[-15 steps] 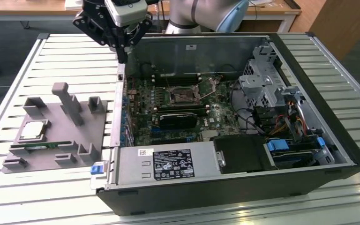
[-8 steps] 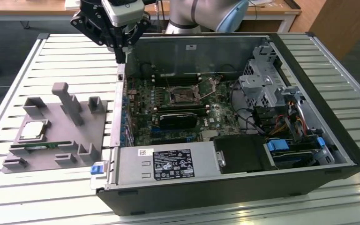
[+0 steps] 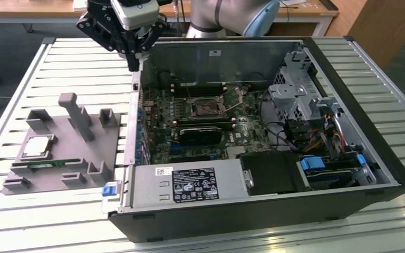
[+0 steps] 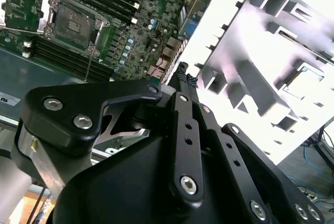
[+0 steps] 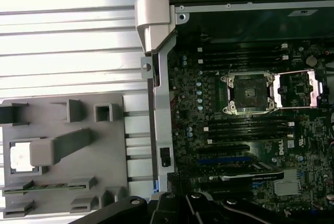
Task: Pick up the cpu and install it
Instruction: 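Reach for the cpu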
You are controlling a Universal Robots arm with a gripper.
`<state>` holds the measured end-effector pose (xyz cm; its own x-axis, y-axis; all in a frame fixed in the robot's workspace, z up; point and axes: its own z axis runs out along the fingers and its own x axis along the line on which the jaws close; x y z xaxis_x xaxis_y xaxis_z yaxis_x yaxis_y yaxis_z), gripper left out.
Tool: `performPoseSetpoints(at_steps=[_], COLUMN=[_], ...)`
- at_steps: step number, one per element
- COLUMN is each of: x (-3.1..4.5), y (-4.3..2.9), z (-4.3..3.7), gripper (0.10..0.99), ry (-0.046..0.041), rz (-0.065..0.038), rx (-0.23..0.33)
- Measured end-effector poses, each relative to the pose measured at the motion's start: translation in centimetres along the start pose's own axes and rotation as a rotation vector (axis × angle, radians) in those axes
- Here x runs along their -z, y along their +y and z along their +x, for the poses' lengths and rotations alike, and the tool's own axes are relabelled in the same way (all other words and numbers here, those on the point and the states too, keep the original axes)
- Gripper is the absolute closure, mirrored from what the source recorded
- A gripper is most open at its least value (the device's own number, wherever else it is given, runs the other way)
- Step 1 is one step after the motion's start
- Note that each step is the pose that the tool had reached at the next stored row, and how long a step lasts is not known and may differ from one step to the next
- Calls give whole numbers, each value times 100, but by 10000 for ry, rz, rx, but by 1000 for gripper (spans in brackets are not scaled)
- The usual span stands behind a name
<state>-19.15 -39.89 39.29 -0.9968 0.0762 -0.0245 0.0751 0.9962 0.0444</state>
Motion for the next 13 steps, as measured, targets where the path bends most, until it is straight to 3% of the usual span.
performPoseSetpoints(at_steps=[13], x=[1], y=[-5], z=[59], gripper=[980], ry=[0], rz=[0], rx=[0])
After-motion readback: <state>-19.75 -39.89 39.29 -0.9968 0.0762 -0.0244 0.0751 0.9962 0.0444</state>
